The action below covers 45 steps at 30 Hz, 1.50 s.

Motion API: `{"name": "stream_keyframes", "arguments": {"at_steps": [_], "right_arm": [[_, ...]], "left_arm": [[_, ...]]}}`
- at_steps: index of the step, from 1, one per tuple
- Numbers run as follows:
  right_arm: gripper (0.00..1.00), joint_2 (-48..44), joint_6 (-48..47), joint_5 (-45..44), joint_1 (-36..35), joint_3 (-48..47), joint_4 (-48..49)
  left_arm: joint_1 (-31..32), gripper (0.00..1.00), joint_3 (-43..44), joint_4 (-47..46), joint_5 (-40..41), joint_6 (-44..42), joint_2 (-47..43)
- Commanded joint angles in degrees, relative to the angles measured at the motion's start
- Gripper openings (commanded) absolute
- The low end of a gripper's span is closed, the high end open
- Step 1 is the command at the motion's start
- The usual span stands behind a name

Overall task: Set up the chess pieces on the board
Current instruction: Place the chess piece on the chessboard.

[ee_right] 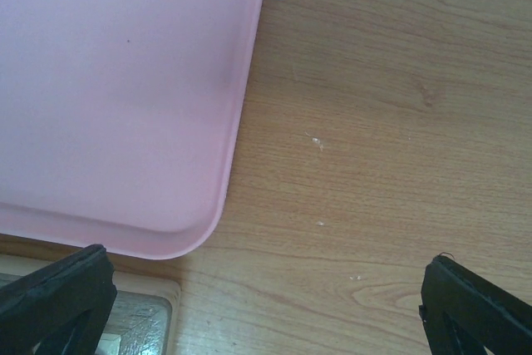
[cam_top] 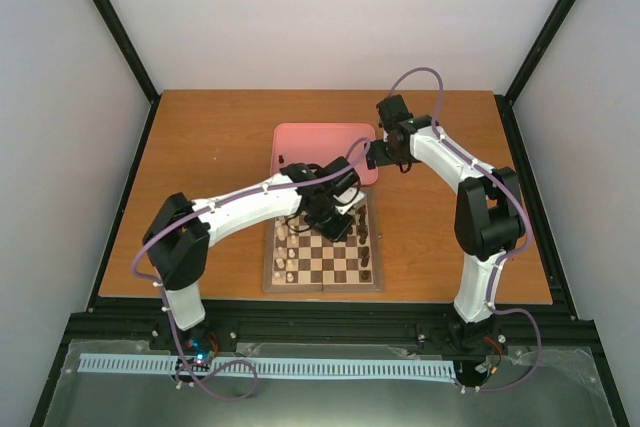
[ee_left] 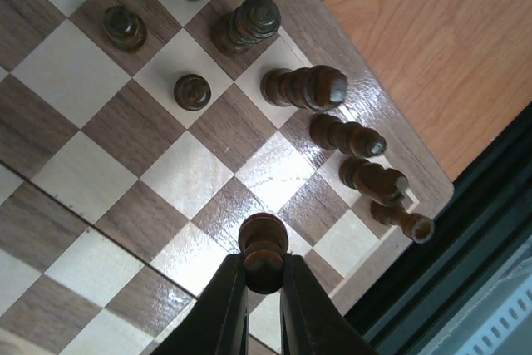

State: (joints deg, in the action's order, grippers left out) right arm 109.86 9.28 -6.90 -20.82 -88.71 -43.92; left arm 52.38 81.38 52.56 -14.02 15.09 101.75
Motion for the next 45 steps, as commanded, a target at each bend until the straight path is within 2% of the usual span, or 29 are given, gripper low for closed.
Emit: {"name": "stream_keyframes", "arguments": {"at_steps": [1, 17, 45], "right_arm": [[1.0, -1.5, 0.1, -1.6, 0.6, 0.8, 1.1], [1.0, -1.4, -0.1, -0.3, 1.7, 1.5, 1.7], [1.0, -1.4, -0.8, 1.7, 3.0, 2.9, 2.5]], "left_arm": [[1.1, 0.01, 2.7, -2.1, 0.6, 1.6, 2.8], [1.7, 0.01, 3.0, -5.7, 1.7, 3.9, 7.5], [1.8, 0.01, 4.8, -5.6, 2.7, 4.0, 11.6]]}}
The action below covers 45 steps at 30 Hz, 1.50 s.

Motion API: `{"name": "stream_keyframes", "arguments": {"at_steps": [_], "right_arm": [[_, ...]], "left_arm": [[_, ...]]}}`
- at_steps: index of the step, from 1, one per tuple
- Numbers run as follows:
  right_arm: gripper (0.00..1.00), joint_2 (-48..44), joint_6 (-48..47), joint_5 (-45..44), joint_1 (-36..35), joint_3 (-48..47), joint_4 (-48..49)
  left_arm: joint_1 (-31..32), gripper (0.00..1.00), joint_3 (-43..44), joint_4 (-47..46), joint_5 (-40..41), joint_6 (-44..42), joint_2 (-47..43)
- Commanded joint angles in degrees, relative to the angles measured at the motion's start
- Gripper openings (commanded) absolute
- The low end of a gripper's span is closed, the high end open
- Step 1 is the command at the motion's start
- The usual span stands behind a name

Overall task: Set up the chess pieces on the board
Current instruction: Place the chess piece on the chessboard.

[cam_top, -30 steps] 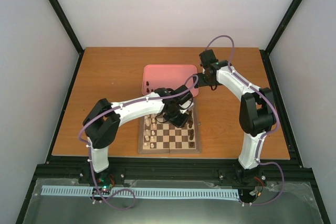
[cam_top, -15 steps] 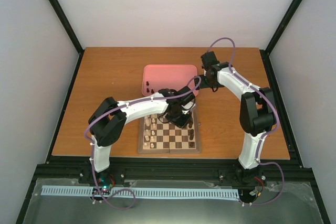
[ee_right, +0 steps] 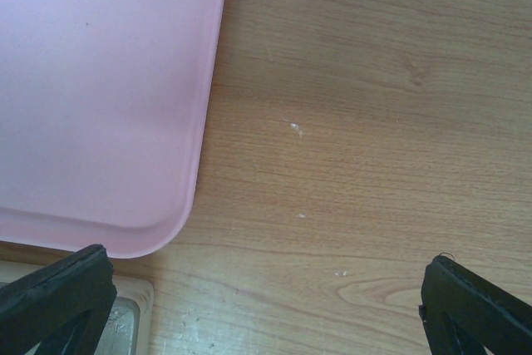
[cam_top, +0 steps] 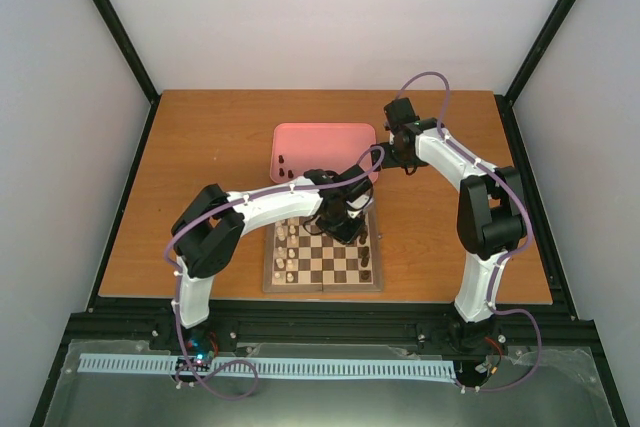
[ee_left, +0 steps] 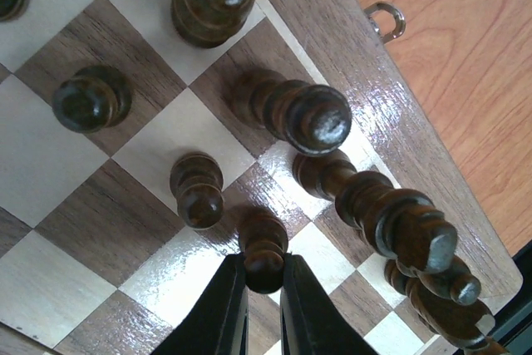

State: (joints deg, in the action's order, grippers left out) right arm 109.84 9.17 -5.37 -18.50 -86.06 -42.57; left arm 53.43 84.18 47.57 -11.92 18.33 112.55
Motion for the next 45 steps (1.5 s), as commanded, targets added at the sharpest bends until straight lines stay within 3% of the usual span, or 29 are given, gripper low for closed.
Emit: {"name": "stream_keyframes", "arguments": {"at_steps": [1, 31, 45], "right_arm": [[1.0, -1.3, -0.7, 0.2, 0.7, 0.3, 1.2], [1.0, -1.3, -0.8, 1.5, 1.1, 0.9, 1.4], [1.0, -1.2, -0.3, 2.1, 1.1, 0.9, 1.4]], "left_arm": [[0.8, 0.01, 2.0, -0.6, 0.7, 0.9, 0.9], [0.8, 0.11, -0.1, -0.6, 0.6, 0.7, 0.7], [0.8, 0.26, -1.8, -0.5, 1.4, 0.5, -1.2]]}}
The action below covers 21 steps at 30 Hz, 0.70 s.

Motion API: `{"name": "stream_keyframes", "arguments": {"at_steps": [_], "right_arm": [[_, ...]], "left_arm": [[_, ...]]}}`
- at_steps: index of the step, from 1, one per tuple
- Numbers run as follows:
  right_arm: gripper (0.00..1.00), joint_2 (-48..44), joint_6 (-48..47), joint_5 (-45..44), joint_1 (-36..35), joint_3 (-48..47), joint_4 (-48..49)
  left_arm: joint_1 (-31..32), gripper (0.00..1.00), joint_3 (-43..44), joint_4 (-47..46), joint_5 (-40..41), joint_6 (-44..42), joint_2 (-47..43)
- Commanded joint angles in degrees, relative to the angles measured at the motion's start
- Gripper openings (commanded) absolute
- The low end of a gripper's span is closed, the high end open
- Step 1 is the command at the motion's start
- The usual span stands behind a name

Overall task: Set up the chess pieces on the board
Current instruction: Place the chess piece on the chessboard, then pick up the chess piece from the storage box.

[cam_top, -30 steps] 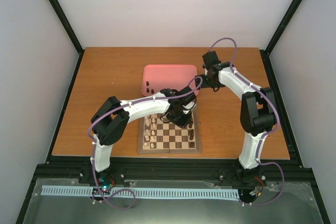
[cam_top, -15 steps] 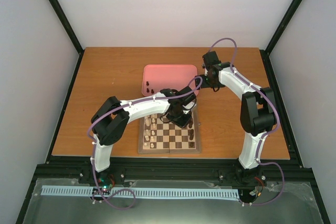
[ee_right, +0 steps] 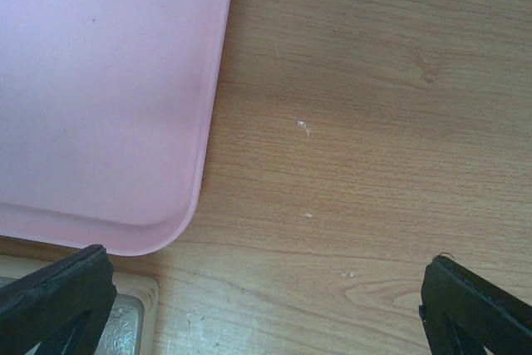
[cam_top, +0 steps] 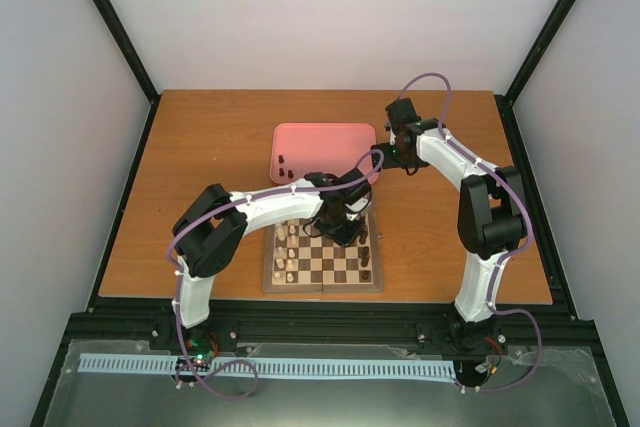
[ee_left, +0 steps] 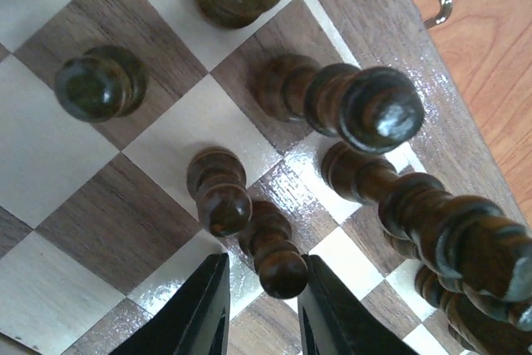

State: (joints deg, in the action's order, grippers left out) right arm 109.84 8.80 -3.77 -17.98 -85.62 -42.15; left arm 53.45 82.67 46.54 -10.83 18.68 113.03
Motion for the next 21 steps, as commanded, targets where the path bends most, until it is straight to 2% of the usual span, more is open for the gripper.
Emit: {"name": "stream_keyframes", "arguments": {"at_steps": [1, 9, 13, 21], "right_arm": [[1.0, -1.3, 0.1, 0.6, 0.6, 0.4, 1.0], [1.0, -0.9, 0.4, 1.1, 0.6, -0.2, 0.8], [1.0, -0.9, 0.3, 1.3, 0.6, -0.7, 0.7], [1.0, -0.7, 0.0, 1.4, 0.6, -3.1, -0.3]], "left_arm": [[0.7, 0.27, -0.2, 0.5, 0.4, 0.1, -1.8], [0.8, 0.33, -0.2, 0.1, -0.1, -1.4, -2.5], [0.7, 0.4, -0.2, 0.9, -0.2, -2.7, -3.8], [0.8, 0.66, 4.8, 7.5, 1.2, -7.4, -10.1]]}}
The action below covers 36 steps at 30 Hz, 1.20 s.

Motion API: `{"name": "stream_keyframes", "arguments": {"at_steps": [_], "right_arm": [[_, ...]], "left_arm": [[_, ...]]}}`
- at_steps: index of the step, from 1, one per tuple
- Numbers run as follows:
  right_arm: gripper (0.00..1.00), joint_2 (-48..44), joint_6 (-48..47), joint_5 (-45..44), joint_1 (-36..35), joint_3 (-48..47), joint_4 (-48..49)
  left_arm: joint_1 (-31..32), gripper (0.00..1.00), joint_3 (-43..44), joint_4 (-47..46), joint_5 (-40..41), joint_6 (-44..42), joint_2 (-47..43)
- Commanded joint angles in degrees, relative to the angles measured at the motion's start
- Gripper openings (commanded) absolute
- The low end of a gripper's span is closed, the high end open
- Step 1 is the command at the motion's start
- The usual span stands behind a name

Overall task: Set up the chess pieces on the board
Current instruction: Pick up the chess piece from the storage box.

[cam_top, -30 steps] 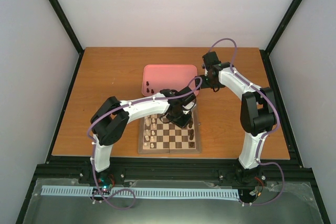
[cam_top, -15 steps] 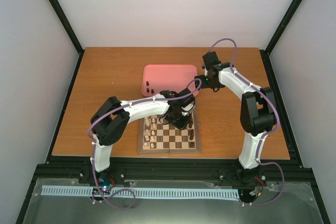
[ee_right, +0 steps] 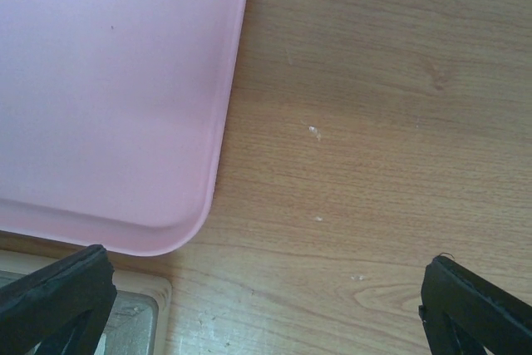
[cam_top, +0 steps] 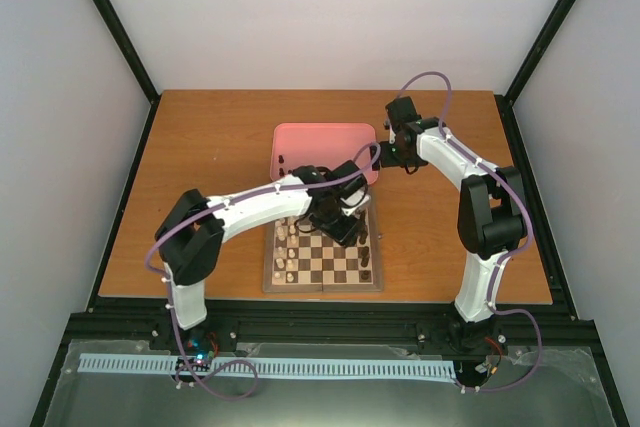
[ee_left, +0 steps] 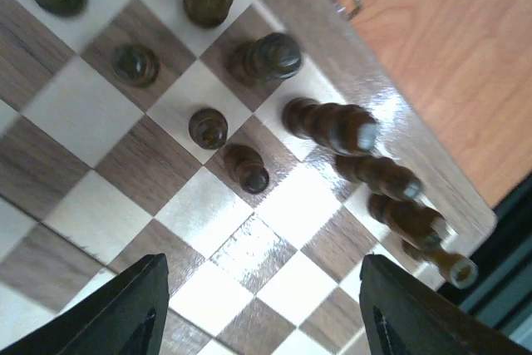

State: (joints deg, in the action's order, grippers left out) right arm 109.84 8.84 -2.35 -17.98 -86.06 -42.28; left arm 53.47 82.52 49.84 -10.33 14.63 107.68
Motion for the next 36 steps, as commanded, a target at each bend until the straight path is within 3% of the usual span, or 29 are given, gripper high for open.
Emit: {"name": "stream_keyframes", "arguments": {"at_steps": [1, 8, 15, 21, 26, 30, 36], "right_arm": [[1.0, -0.6, -0.2, -0.1, 0.6, -3.0, -0.3], [1.0, 0.0, 0.0, 1.2, 0.6, -4.5, -1.1], [1.0, 1.2, -0.1, 0.8, 0.6, -6.8, -2.9], [1.0, 1.4, 0.4, 1.7, 0.5, -7.0, -3.7], [1.0, 2.0, 0.5, 2.2, 0.4, -7.2, -4.5], [1.0, 2.8, 0.5, 2.7, 0.4, -7.8, -4.7], [1.0, 3.7, -0.2, 2.6, 0.4, -8.8, -5.3]], "left_arm": [[0.8, 0.68, 6.1, 5.1, 0.7, -3.8, -5.3], [-3.3, 0.77, 11.4, 8.4, 1.6, -4.5, -6.8], [-18.8, 0.77, 15.8, 7.6, 1.1, -5.3, -4.1], [-29.8, 0.74, 23.6, 5.4, 1.4, -1.9, 5.3], [-31.7, 0.63, 29.7, 7.7, 7.5, -1.5, 14.0], [-32.5, 0.58, 31.7, 7.4, 7.7, 1.2, 18.6], [-32.8, 0.56, 33.1, 7.5, 9.8, 3.1, 22.0]]}}
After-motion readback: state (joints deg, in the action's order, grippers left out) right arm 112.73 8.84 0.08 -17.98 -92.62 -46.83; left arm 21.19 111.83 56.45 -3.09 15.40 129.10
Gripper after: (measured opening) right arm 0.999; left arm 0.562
